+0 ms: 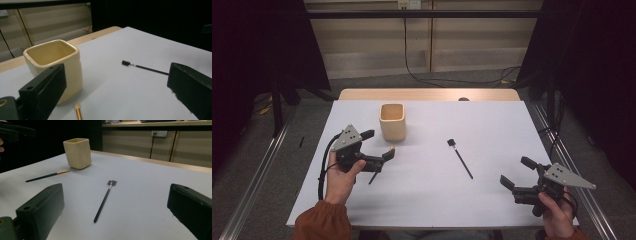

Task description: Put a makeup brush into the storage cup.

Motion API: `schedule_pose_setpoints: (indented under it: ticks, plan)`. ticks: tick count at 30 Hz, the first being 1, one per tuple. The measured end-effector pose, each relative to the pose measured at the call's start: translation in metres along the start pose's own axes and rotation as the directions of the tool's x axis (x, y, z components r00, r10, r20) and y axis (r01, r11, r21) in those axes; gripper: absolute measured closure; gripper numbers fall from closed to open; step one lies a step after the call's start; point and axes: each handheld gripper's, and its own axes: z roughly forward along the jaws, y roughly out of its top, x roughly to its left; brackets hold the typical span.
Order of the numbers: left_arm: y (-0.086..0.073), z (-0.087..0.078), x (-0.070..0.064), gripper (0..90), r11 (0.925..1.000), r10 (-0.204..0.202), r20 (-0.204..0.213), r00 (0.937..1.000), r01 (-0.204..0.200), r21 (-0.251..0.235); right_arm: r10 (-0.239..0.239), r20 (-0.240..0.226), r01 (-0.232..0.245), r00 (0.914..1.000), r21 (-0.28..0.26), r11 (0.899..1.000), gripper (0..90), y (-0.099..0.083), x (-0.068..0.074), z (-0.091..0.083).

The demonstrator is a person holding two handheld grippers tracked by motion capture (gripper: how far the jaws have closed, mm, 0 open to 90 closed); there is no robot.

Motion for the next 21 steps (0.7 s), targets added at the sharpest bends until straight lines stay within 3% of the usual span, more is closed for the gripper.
schedule_pose_setpoints:
  ticks: [10,13,16,17,21]
  plan:
    - [0.007,0.012,0.017,2.3,0.9992,-0.023,-0.045,0.9987,0.024,0.033,-0.001,-0.001,0.001,1.0,-0.001,1.0,0.5,0.0,0.0,0.0]
    - [0.006,0.015,0.024,2.2,0.9961,-0.056,-0.074,0.9957,0.06,0.065,-0.003,-0.002,0.003,1.0,0.002,1.0,0.5,0.0,0.001,0.001]
    - [0.008,0.017,0.027,1.9,0.9939,-0.055,-0.088,0.9946,0.063,0.091,-0.001,-0.004,0.001,1.0,0.001,1.0,0.5,0.0,0.0,0.001]
    - [0.011,0.018,0.028,1.9,0.9925,-0.028,-0.081,0.9963,0.037,0.116,-0.003,-0.003,0.003,1.0,0.004,1.0,0.5,0.0,0.0,0.001]
    - [0.017,0.02,0.031,2.0,0.9896,-0.026,-0.069,0.9973,0.035,0.14,0.002,-0.004,-0.002,1.0,0.006,1.0,0.4,0.0,0.001,0.001]
